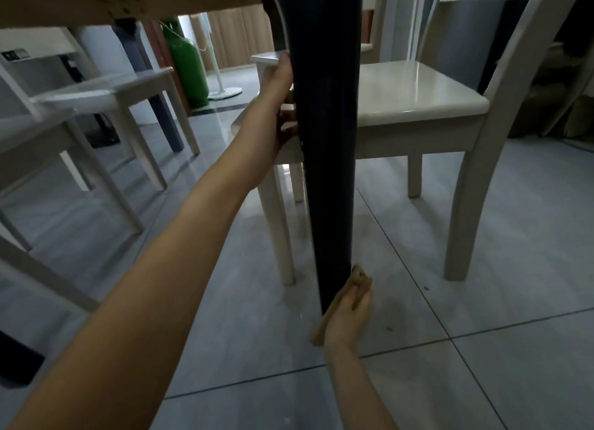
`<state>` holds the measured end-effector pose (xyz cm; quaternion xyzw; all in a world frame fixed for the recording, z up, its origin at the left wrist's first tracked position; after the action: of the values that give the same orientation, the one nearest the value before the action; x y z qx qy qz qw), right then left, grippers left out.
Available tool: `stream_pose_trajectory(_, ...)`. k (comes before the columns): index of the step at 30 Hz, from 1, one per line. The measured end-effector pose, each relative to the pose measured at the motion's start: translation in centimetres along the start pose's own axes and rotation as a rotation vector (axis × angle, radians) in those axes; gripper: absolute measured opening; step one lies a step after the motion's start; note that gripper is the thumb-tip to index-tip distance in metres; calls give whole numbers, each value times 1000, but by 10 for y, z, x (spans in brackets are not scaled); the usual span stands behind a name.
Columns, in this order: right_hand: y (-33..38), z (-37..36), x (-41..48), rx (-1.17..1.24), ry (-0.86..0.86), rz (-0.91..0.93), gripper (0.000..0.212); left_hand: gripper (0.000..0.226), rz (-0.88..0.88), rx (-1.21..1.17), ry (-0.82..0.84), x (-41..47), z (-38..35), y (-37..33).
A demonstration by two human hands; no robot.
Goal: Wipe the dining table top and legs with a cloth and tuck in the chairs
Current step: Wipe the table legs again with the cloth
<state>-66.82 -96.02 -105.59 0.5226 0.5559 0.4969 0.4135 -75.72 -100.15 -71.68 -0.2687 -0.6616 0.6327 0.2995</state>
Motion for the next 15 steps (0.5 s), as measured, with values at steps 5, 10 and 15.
stream_pose_trajectory(5,-77,28,-8,-228,83,-326,41,28,-7,24,10,-1,0,2)
stream_pose_trajectory(10,-10,16,-5,-23,69,-235,33,28,-4,8,0,0,0,1)
stream_pose_trajectory(15,143,-14,12,118,68,197,21,27,-5,-22,-8,2,-2,1)
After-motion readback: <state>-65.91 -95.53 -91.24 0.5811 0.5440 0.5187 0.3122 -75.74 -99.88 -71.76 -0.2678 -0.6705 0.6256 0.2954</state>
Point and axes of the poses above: each hand's wrist, its own x-axis towards the middle knuckle, its own z-axis out of the back of the hand, y = z × x, the point moved 4 cm from there along x, towards the middle knuckle, and after that the axes turned 13 degrees about z, right-handed, at the moved point
